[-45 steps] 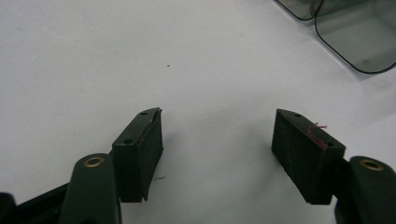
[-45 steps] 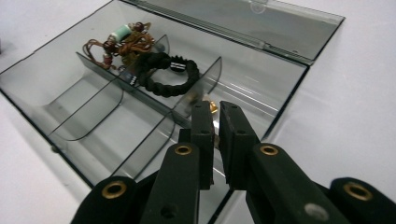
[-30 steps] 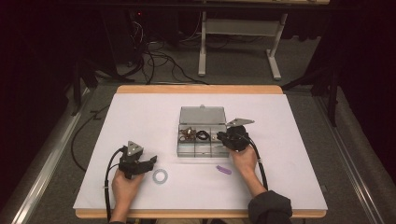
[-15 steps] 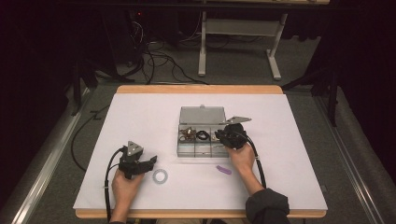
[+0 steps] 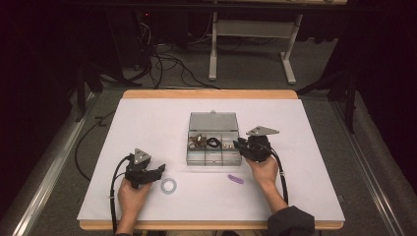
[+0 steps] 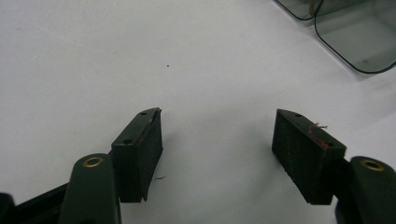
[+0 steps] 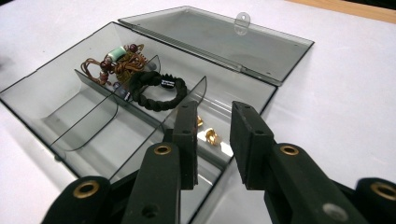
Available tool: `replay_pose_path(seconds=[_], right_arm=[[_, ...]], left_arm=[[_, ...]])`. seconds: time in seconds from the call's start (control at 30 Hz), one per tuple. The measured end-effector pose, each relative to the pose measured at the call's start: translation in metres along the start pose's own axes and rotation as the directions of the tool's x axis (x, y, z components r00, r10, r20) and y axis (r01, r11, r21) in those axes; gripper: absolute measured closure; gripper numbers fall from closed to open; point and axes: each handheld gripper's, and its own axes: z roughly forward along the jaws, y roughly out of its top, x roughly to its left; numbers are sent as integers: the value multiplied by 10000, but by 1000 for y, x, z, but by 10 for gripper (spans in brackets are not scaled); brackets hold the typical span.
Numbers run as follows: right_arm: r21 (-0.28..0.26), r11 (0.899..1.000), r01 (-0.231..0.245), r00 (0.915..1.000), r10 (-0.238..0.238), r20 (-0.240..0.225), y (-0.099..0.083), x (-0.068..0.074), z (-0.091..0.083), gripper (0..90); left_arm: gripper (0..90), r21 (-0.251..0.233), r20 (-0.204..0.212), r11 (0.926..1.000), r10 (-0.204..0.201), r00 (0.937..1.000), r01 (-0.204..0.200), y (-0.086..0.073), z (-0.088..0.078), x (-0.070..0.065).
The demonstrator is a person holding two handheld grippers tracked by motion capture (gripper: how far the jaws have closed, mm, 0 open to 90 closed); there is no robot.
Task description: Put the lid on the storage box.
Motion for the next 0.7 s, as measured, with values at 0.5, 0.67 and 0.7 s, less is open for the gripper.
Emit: replay_pose_path(seconds=[0.5, 0.67, 0.7], right_arm=[[-161, 9997, -157, 9998, 156, -100, -22, -10, -22, 707], [-77, 9999, -71, 10000, 71, -36, -28, -11, -27, 698], [-60, 9999, -100, 9999, 100, -29, -30, -12, -27, 696]], left_arm=[[338, 6, -8, 10000, 5, 10000, -5, 0, 0, 0], [338, 5, -11, 10000, 5, 10000, -5, 0, 0, 0], [338, 16, -15, 10000, 7, 10000, -7, 0, 0, 0]])
